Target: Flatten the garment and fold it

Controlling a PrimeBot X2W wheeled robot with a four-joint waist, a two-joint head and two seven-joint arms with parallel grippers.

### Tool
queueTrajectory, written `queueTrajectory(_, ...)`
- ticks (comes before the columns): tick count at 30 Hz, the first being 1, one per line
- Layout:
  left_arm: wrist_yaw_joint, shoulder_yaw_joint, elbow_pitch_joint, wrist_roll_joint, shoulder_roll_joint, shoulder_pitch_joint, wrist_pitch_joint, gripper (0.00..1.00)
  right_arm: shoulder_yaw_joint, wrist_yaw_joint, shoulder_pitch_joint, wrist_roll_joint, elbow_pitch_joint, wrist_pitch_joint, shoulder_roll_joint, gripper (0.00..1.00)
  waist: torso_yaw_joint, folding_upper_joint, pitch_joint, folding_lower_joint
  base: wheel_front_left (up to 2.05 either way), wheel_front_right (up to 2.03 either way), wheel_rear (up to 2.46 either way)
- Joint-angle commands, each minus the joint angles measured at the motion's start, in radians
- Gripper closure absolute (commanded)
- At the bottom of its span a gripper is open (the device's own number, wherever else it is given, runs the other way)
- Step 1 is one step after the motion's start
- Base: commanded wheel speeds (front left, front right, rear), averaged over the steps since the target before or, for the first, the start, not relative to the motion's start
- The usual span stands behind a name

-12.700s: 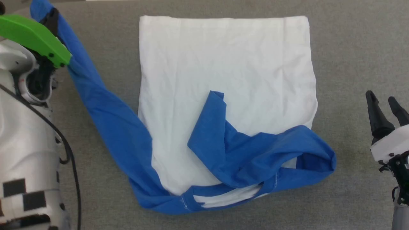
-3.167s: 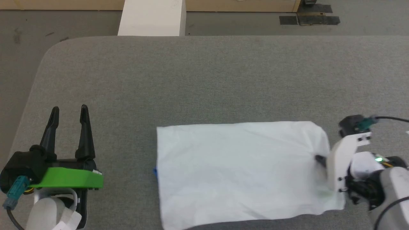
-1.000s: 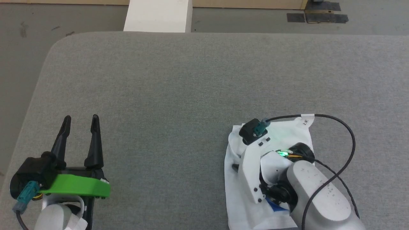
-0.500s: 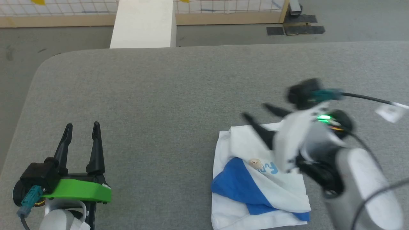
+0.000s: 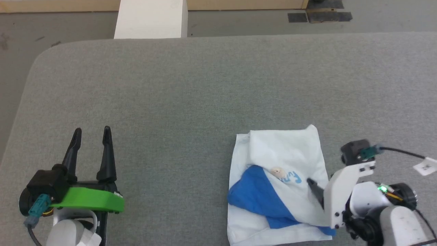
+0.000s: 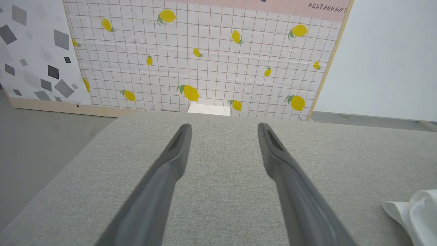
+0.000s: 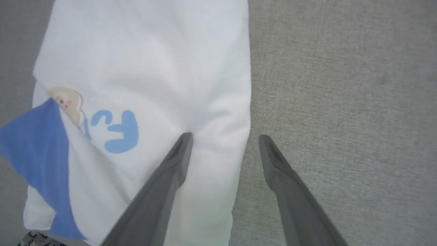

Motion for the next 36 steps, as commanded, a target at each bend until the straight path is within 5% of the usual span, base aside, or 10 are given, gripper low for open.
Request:
queueTrajectory(1,-0.007,-0.002,0.000,0.012,0.006,-0.019,-0.005,0.00,0.008,-0.002,-0.007,-0.008,0.029,0.003,0.006,0.00,0.012,0.0000,0.011,0.0000,0.00,0.00,0.00)
queueTrajectory(9,-0.007,-0.009,0.003,0.008,0.008,-0.034,-0.005,0.00,0.058,-0.002,-0.045,-0.030,0.212,-0.004,0.010,0.00,0.035,0.0000,0.030,0.0000,0.00,0.00,0.00)
queueTrajectory(10,-0.007,-0.009,0.004,0.007,0.009,-0.034,-0.005,0.00,0.063,-0.002,-0.051,-0.023,0.230,-0.006,0.010,0.62,0.035,0.0000,0.030,0.0000,0.00,0.00,0.00)
queueTrajectory(11,-0.007,-0.009,0.005,0.007,0.009,-0.034,-0.005,0.00,0.066,-0.002,-0.057,-0.017,0.240,-0.012,0.010,1.00,0.035,0.0000,0.028,0.0000,0.00,0.00,0.00)
queueTrajectory(17,-0.007,-0.001,0.008,0.011,0.006,-0.017,-0.005,0.00,0.160,-0.002,-0.121,0.009,0.223,-0.051,-0.036,1.00,0.008,0.0000,0.004,0.0000,0.00,0.00,0.00)
queueTrajectory(25,-0.007,0.010,-0.025,0.012,0.020,-0.002,-0.005,0.00,0.305,-0.002,-0.245,0.079,0.117,0.028,-0.288,1.00,-0.178,0.0000,0.052,0.0000,0.00,0.00,0.00)
queueTrajectory(30,-0.007,-0.012,-0.041,0.014,0.055,-0.030,-0.005,0.00,0.259,-0.002,-0.308,0.105,0.129,0.045,-0.368,1.00,-0.300,0.0000,0.115,0.0000,0.00,0.00,0.00)
queueTrajectory(36,-0.007,-0.030,-0.082,0.022,0.110,-0.080,0.001,0.00,0.097,-0.002,-0.366,0.062,0.204,-0.017,-0.370,1.00,-0.351,0.0000,0.211,0.0000,0.00,0.00,0.00)
